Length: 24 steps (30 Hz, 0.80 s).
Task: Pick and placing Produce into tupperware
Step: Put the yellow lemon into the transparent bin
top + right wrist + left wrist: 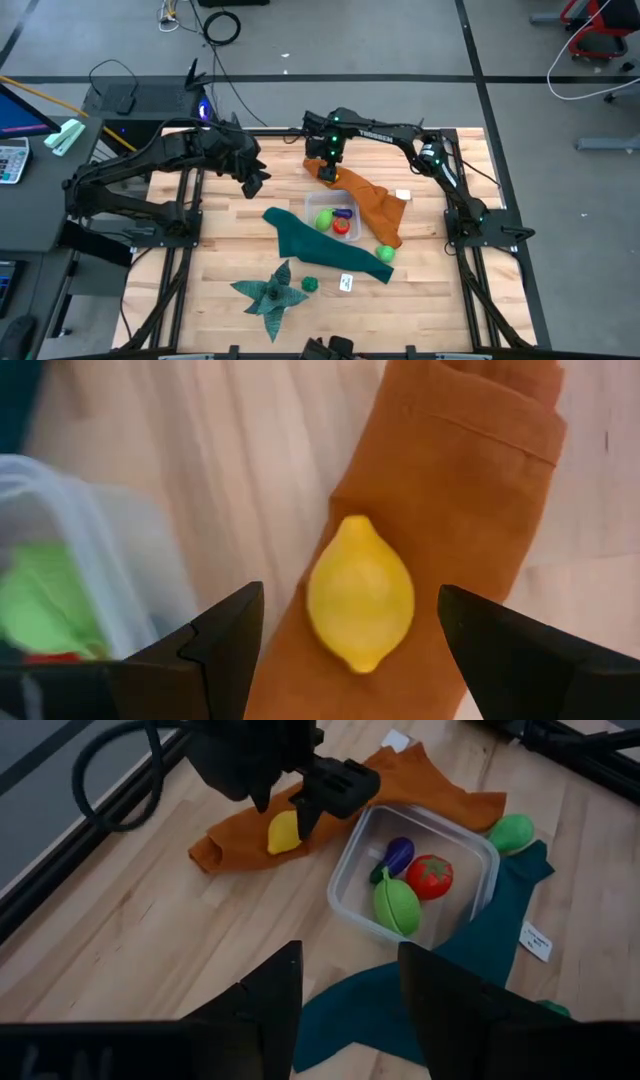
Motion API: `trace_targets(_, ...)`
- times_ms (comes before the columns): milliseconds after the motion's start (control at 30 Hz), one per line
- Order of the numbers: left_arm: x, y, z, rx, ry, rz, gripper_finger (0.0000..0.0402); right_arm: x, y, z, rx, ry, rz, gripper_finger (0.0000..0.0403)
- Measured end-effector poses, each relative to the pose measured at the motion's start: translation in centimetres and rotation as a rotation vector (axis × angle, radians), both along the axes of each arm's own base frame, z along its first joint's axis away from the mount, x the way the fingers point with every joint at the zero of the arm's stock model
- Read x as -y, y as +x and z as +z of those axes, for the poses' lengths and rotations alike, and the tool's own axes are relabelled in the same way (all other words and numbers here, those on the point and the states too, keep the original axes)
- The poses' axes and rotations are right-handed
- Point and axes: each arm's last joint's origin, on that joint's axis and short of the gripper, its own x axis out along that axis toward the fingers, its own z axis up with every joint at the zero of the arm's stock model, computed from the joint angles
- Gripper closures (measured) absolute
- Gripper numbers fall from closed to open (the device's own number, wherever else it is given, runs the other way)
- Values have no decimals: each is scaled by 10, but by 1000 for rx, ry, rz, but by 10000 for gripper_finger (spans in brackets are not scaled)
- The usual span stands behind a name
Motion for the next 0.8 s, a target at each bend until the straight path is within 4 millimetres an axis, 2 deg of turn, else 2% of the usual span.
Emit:
trace_targets(167,0,-1,-1,-8,-4,2,228,-2,4,-6,-35,-65,9,142)
trace_targets(800,0,-2,-2,-22,-6,-1,228,-7,-1,-33,-104,-41,6,142)
